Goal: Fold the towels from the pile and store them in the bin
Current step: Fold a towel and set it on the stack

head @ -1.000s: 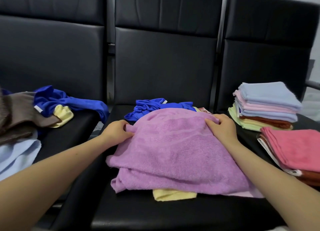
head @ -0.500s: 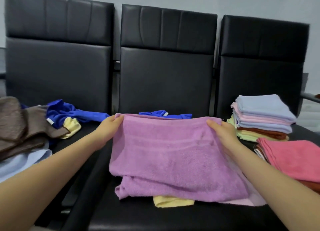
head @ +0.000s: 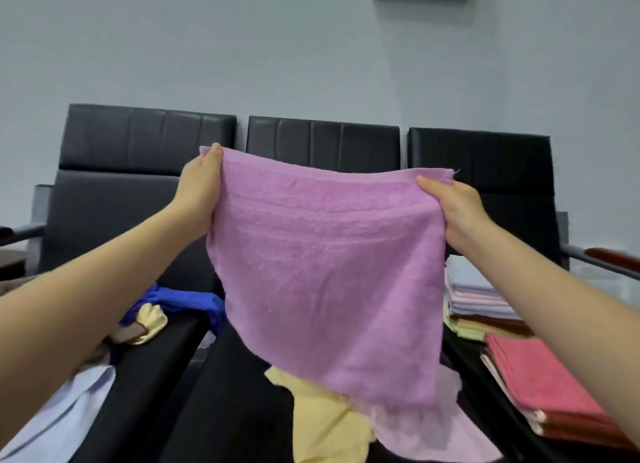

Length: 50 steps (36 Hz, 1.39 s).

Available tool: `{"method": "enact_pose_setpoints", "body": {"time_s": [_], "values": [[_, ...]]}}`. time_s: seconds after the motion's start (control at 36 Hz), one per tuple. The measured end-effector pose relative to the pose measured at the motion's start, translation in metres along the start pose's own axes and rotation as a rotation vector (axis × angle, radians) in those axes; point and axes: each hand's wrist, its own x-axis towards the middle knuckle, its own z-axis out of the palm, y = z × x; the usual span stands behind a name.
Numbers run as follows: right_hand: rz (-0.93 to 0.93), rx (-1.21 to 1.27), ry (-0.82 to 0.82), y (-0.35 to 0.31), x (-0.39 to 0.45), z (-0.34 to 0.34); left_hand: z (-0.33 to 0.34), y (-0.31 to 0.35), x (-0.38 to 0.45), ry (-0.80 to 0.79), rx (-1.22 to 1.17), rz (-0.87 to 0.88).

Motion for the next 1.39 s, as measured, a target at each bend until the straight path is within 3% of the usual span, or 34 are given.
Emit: {"method": "enact_pose_setpoints", "body": {"time_s": [0.11,0.25,0.39,0.58,0.72,0.92,1.03,1.19,1.39], "values": [[0.055,0.075,-0.067,-0.023,-0.008,-0.004,-0.006,0.022,-0.006,-0.043,-0.095,-0.081],[0.194,0.127,-0.1,-0.039,-0.017,-0.006,-0.021,0.032,-0.01,-0.275,-0.244,-0.184],[0.294,0.08,-0.049,-0.023,-0.012,-0.011,-0.033,0.016,-0.014,-0.434,-0.118,-0.263],[0.296,-0.17,0.007,0.053,0.001,-0.039,-0.04,-0.062,-0.017,-0.357,0.376,-0.09],[0.213,-0.26,-0.005,0.106,0.002,-0.044,-0.034,-0.12,-0.011,-0.327,0.471,-0.082],[0.078,-0.642,-0.043,0.156,0.023,-0.044,-0.017,-0.18,0.01,-0.267,0.68,-0.011],[0.072,-0.718,-0.061,0.175,0.043,-0.04,-0.011,-0.208,0.027,-0.232,0.809,0.01],[0.093,-0.824,-0.038,0.221,0.061,-0.034,0.005,-0.252,0.033,-0.257,0.948,-0.071],[0.377,-0.833,-0.049,0.278,0.053,-0.037,0.012,-0.29,0.009,-0.43,1.035,-0.288]]}}
